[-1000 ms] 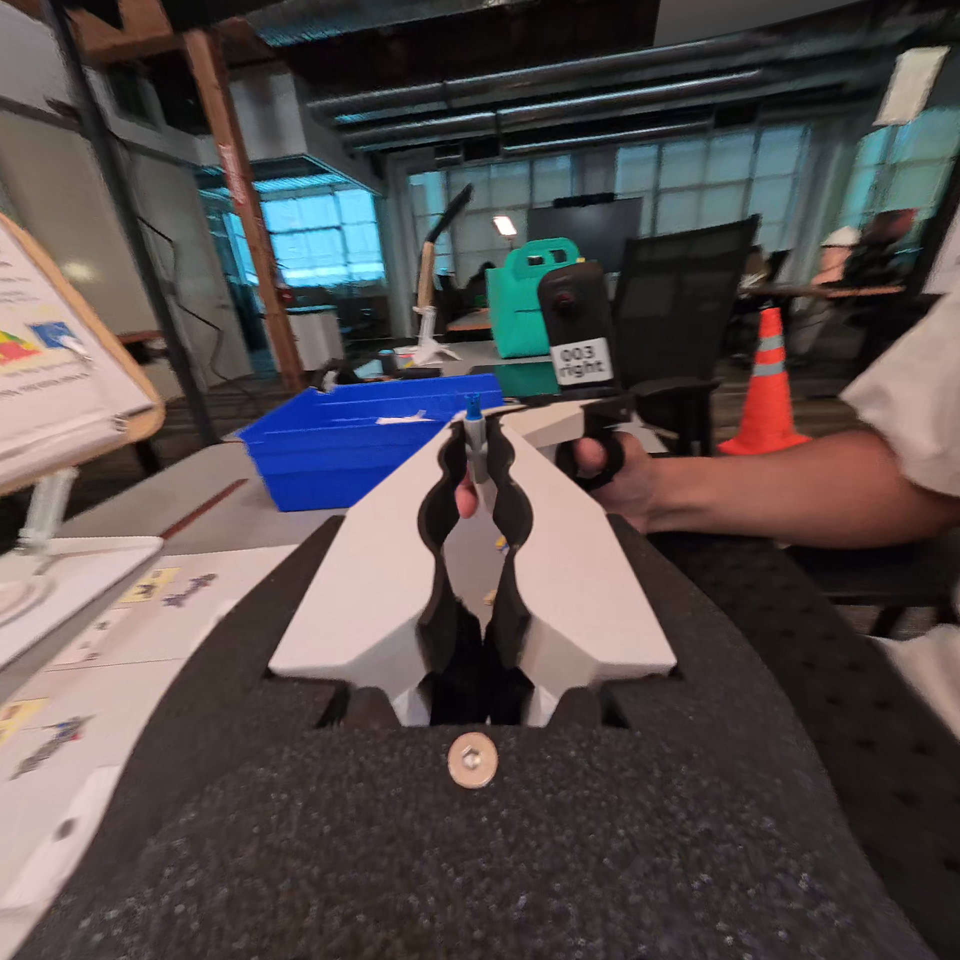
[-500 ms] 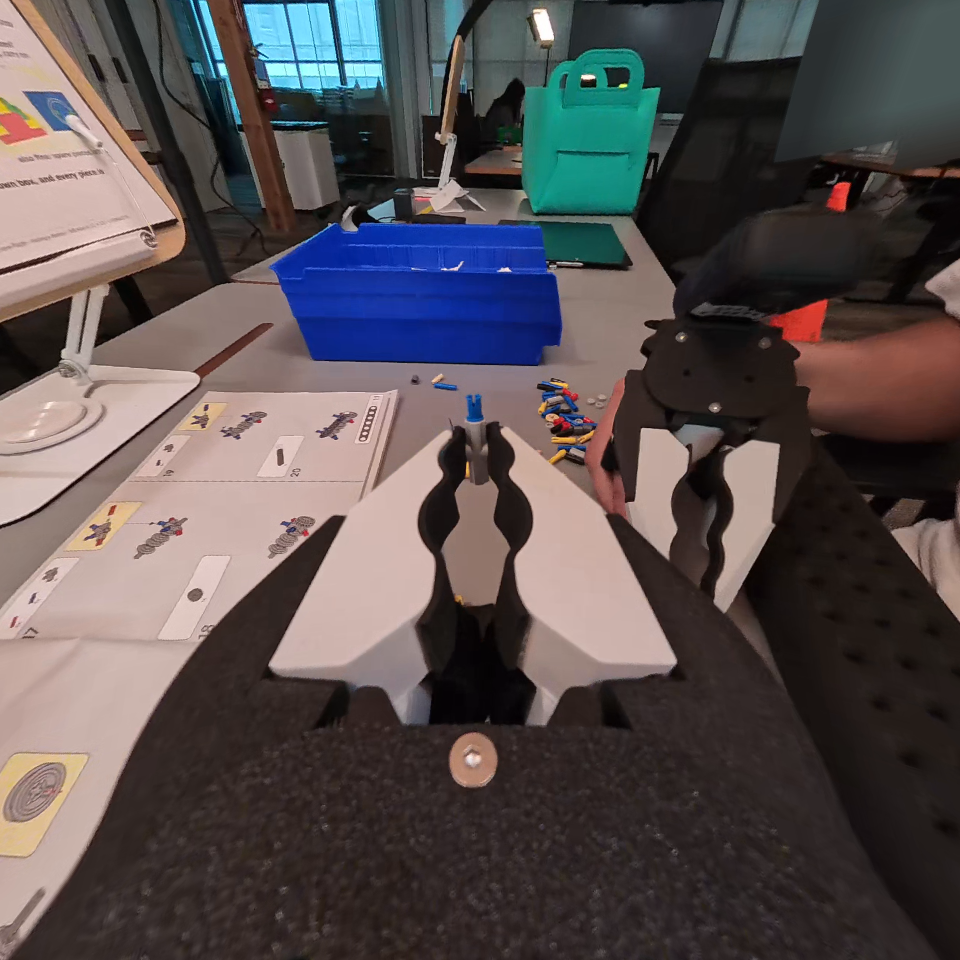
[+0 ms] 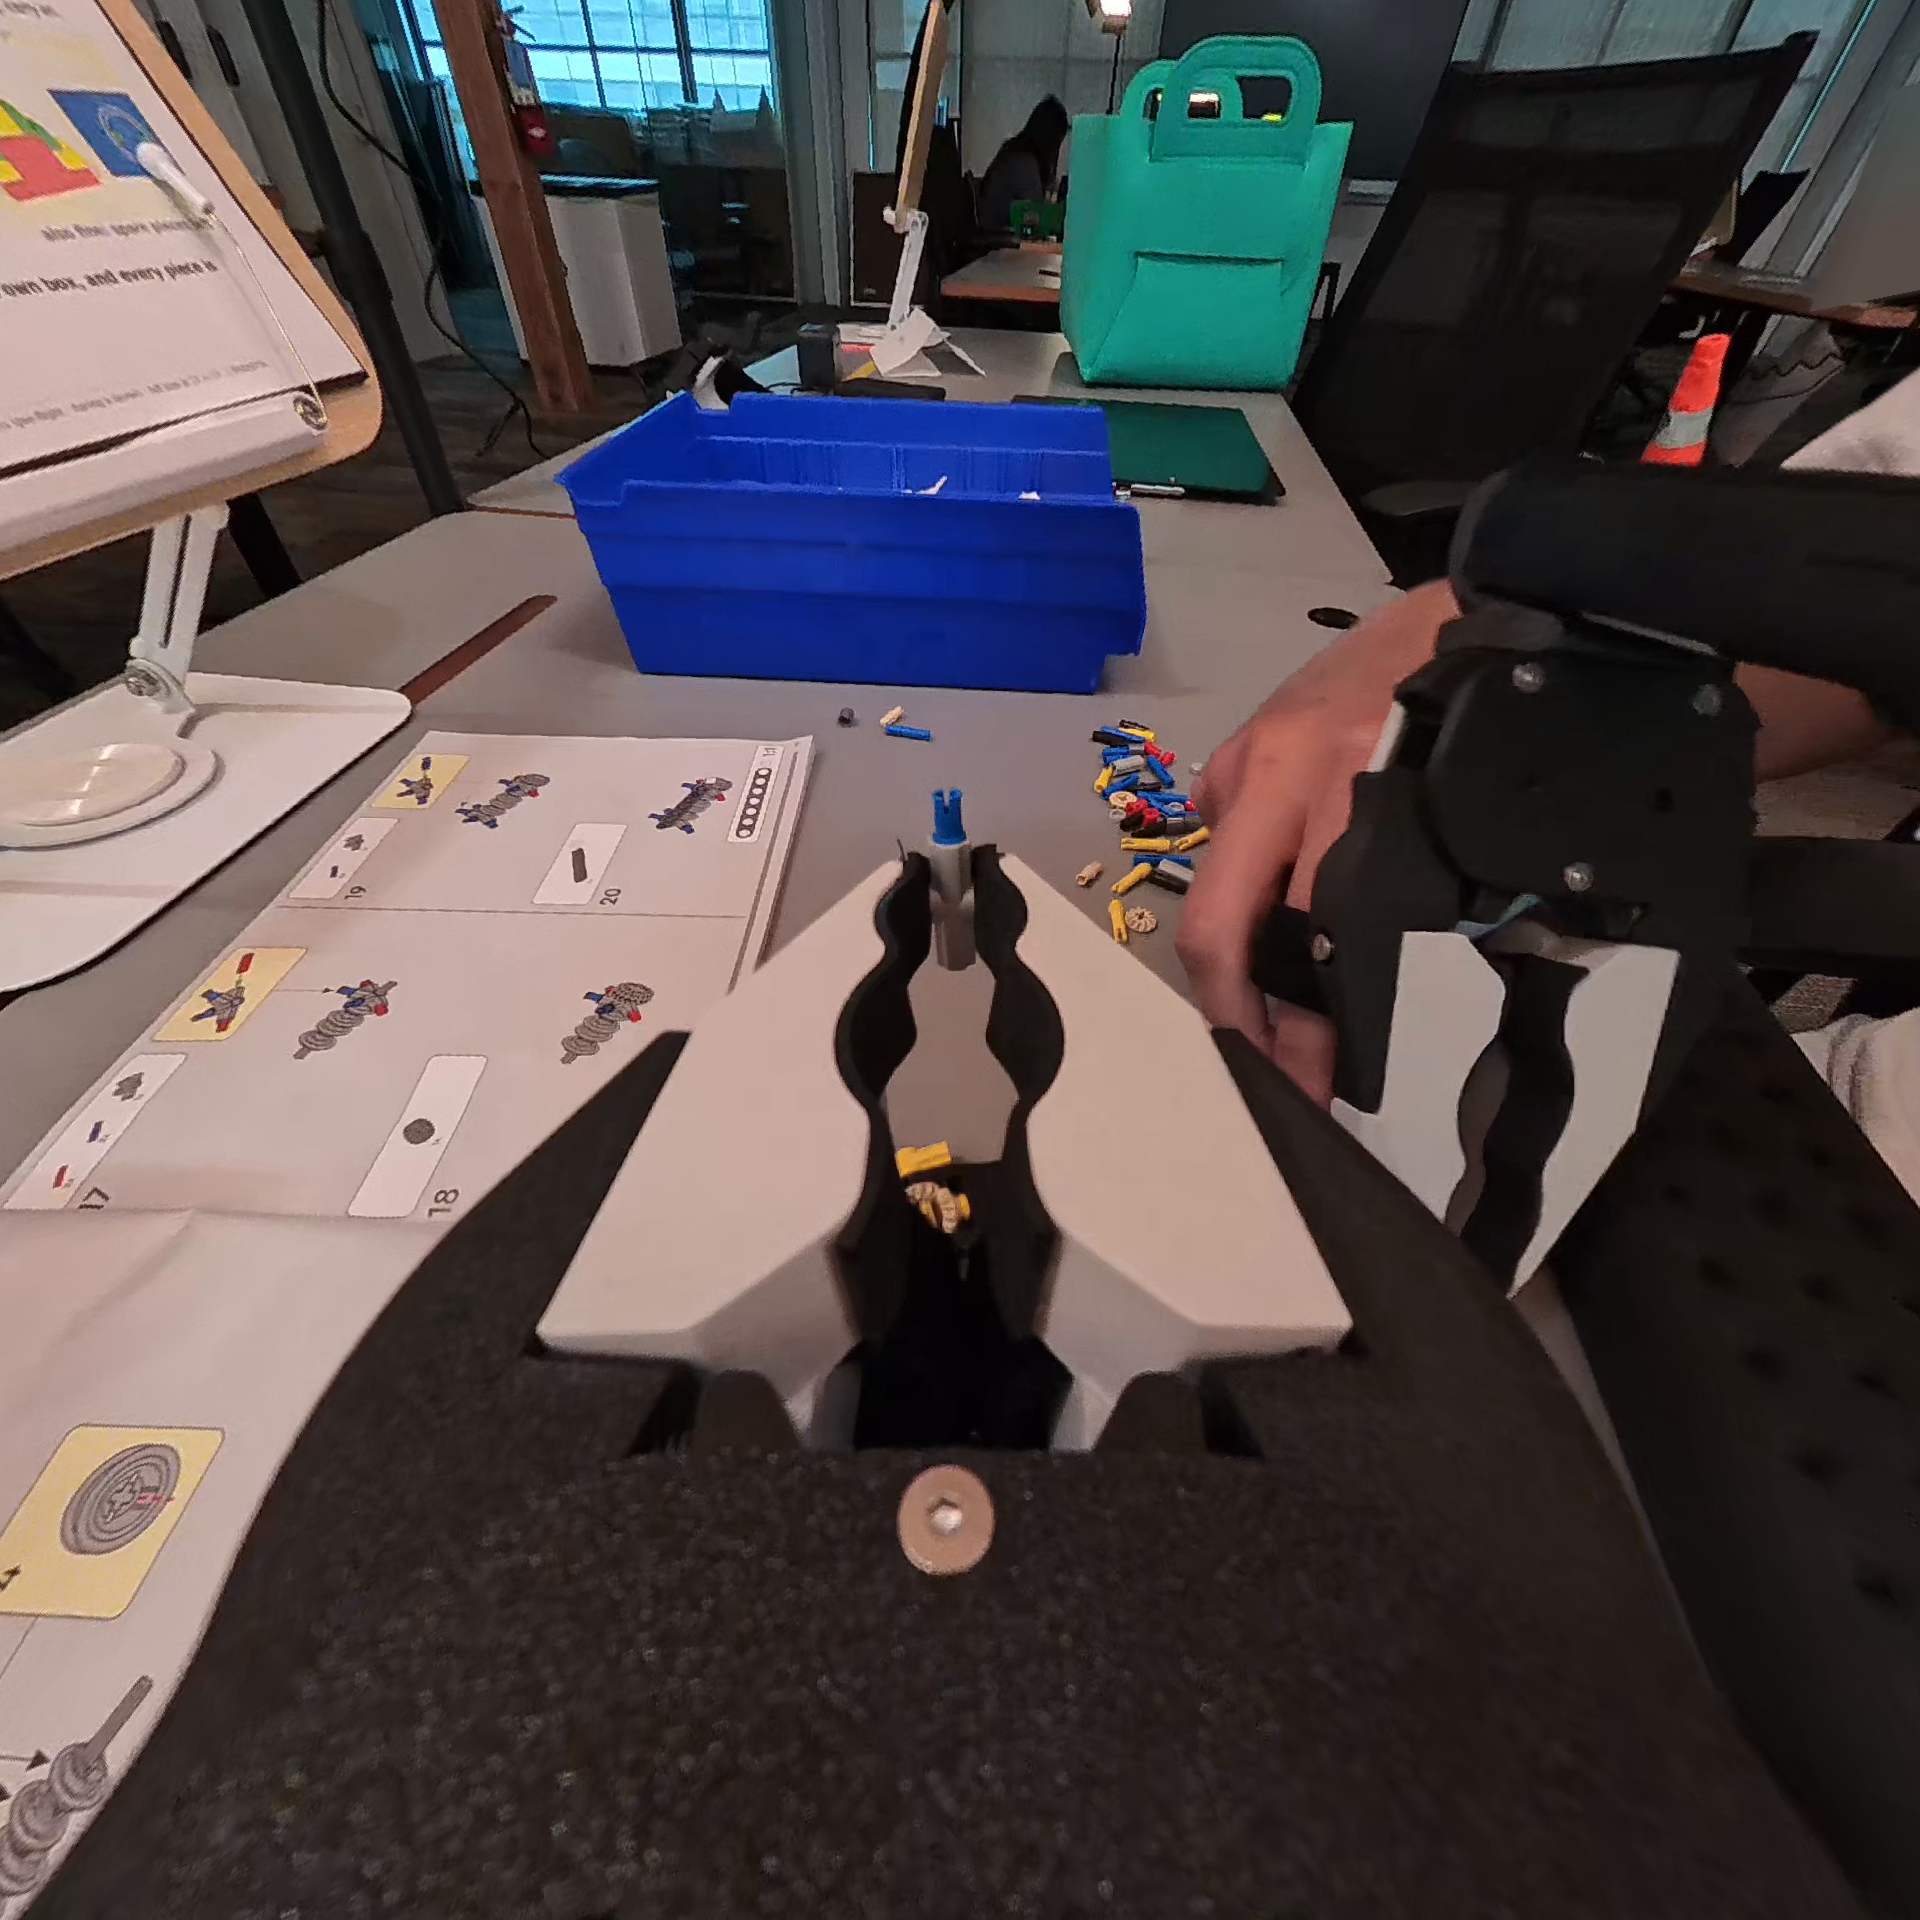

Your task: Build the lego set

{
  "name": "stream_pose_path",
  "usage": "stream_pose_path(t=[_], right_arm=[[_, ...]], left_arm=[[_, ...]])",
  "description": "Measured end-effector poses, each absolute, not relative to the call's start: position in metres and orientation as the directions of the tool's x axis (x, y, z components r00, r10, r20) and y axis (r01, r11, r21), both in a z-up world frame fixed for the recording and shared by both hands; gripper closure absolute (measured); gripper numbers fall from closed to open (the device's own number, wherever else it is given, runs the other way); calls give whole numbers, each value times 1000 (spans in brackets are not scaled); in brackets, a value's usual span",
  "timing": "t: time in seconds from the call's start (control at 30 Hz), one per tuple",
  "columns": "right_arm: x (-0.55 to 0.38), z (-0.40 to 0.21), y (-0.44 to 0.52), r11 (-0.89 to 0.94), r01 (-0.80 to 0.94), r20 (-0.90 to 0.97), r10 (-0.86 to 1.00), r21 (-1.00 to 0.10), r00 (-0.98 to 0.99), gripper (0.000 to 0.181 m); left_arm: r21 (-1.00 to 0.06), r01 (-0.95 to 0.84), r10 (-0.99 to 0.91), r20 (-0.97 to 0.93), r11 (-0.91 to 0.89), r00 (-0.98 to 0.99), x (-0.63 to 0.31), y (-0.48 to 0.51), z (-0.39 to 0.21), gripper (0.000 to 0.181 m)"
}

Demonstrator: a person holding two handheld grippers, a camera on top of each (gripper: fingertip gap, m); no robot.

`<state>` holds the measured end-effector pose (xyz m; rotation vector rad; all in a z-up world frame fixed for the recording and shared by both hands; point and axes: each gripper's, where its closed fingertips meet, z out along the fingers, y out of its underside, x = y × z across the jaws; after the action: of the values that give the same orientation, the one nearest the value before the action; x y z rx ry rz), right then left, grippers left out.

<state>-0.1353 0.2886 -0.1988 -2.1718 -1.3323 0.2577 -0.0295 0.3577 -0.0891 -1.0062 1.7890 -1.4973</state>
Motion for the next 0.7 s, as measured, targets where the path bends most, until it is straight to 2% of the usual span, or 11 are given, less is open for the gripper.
stream_pose_path(t=[0.1,0.2,0.47,0.6,0.7], right_arm=[[-117,-196,293,-361,760,97,871,-541,482,168],[-101,-184,280,-428,698,-5,854,-573,520,168],[-74,-209,244,-733,401,-16,489,-549,872,167],[-77,-208,249,-750,262,-55,368,-607,928,167],[-77,-208,253,-744,254,-43,355,-618,934,168]], left_arm=[[-980,-180,-845,23,87,-534,-30,360,-91,175],[-980,-176,-852,15,91,-523,-29,362,-90,175],[-988,-137,-869,6,71,-495,-27,365,-81,175],[-990,-128,-860,9,66,-509,-26,359,-79,175],[-989,-132,-857,6,72,-516,-26,355,-80,174]])
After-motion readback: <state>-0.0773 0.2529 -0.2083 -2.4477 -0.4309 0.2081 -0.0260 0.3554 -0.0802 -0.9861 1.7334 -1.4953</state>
